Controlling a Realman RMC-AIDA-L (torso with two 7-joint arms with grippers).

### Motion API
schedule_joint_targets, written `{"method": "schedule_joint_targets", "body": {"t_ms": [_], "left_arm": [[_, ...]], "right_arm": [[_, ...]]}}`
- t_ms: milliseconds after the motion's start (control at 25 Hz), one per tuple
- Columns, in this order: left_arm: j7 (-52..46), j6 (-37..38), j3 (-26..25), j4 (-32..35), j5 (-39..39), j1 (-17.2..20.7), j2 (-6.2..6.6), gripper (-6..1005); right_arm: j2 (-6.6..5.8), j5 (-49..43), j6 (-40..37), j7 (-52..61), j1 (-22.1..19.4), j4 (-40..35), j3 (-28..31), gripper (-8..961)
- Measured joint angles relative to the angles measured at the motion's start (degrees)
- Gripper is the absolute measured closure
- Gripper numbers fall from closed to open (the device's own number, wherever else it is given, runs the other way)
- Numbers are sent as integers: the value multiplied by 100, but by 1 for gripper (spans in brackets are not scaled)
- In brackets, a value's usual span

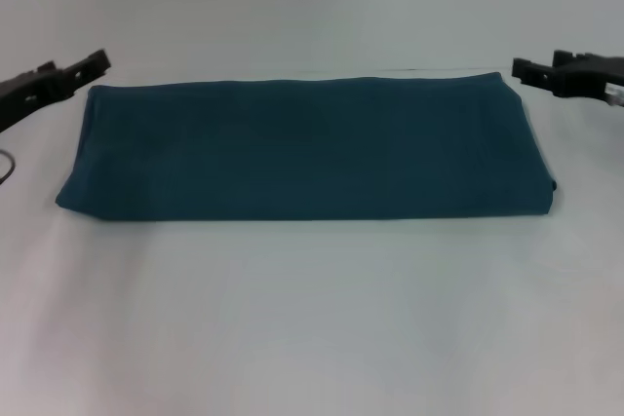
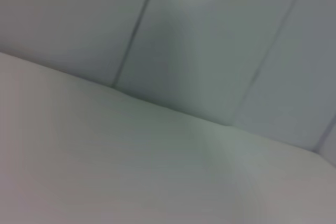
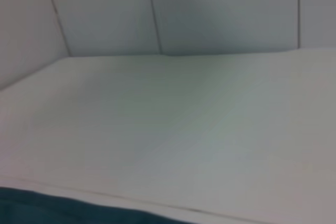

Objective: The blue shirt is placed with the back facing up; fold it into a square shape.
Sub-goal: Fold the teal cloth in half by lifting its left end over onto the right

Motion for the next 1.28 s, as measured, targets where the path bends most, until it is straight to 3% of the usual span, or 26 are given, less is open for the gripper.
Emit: {"method": "schedule_joint_targets", "body": {"t_ms": [120, 360, 640, 1280], "left_arm": [[-441, 517, 280, 486, 2, 392, -75, 88], [-1100, 1290, 369, 1138, 46, 979, -266, 89], [-1258, 1376, 337, 1211, 359, 1205, -312, 89], [-1413, 1178, 319, 1072, 1021, 1389, -329, 89]], "right_arm": [[0, -2, -729, 575, -386, -474, -183, 205], [0, -2, -1638, 1169, -849, -923, -196, 208], [-83, -118, -2039, 1605, -1098, -1099, -301, 207], [-220, -700, -2094, 2226, -1137, -1103, -279, 207]]}}
